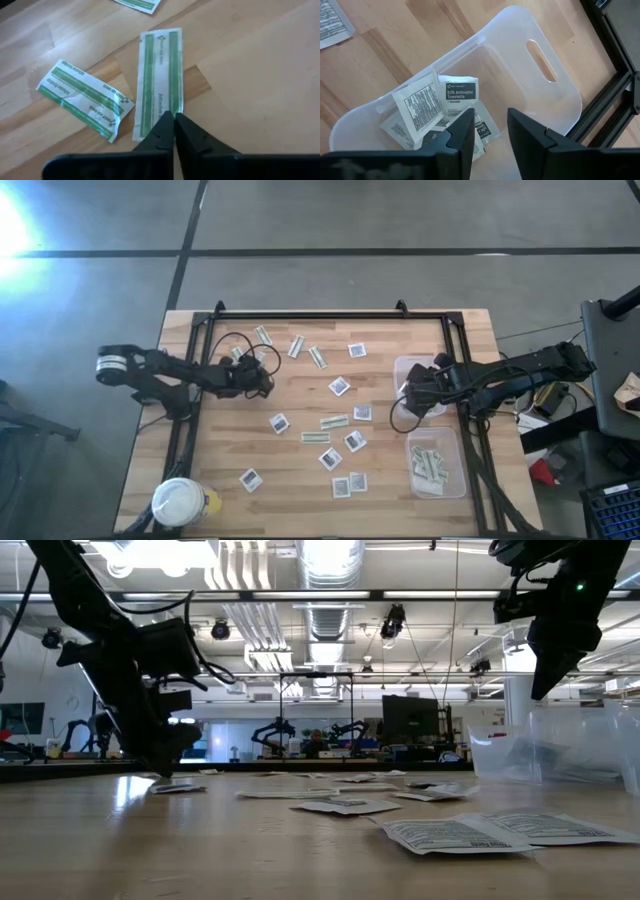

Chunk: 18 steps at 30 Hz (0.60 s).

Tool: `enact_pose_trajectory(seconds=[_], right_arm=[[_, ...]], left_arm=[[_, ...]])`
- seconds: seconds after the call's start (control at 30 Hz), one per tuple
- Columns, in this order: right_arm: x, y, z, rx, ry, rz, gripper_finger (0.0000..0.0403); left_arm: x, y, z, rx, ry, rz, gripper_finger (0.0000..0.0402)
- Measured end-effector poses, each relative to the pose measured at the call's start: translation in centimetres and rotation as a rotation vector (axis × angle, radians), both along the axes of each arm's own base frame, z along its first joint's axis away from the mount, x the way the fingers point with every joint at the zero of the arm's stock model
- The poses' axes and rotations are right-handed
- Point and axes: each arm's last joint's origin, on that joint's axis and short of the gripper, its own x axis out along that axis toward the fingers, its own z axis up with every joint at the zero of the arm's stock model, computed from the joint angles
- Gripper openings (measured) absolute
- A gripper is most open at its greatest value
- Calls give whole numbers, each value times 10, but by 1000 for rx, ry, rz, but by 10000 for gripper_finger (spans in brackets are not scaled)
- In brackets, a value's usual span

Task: Pick & Place First Aid Supplies
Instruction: Put the bandage pack into the bottom bin

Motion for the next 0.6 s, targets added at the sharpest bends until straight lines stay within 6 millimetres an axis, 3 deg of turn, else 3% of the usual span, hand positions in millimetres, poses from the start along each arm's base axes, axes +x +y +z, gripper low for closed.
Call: enact_pose_trajectory(seconds=[0.3, 0.6], right_arm=[[0, 0, 0, 0, -1, -1, 96], [0, 0, 0, 0, 0, -2, 86]], left_arm=[[3, -1, 3, -40, 10, -63, 1], [17, -4, 22, -125, -76, -186, 0]])
